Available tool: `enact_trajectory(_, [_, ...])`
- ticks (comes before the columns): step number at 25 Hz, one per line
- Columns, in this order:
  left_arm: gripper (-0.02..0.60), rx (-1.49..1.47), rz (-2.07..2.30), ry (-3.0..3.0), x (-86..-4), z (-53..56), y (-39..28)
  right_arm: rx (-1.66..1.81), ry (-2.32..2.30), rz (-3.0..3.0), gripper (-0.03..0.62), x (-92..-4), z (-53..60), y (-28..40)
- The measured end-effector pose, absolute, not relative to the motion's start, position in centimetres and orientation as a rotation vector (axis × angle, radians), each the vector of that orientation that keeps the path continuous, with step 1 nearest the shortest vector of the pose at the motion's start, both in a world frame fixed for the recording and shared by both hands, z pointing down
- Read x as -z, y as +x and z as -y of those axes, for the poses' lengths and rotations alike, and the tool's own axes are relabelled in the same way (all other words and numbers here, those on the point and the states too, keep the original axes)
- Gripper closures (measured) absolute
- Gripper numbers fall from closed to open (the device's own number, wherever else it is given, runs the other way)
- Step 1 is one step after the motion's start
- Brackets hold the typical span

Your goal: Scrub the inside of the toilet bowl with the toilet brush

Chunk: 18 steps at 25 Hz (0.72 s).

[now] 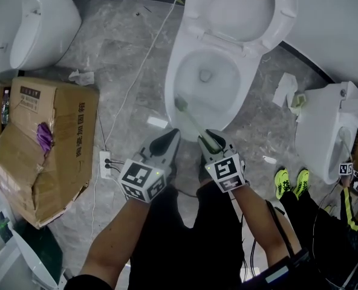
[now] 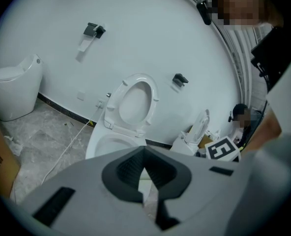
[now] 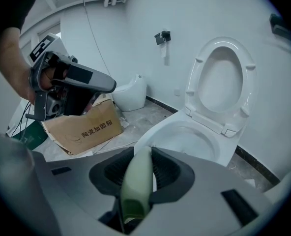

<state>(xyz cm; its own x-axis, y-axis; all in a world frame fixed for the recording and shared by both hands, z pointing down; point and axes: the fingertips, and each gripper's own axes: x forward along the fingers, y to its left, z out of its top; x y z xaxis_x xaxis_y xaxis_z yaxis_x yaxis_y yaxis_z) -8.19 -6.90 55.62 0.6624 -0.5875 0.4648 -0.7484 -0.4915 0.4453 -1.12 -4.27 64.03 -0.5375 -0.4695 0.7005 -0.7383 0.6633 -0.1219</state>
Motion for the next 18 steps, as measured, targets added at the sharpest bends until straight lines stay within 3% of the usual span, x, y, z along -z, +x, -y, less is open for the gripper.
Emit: enact_trajectory(18, [0.572,-0.334,0.998,2.263,-55.8,10.0,-8.2,-0.547,0.999,2.216,0.477,-64.4,9.4,-1.3])
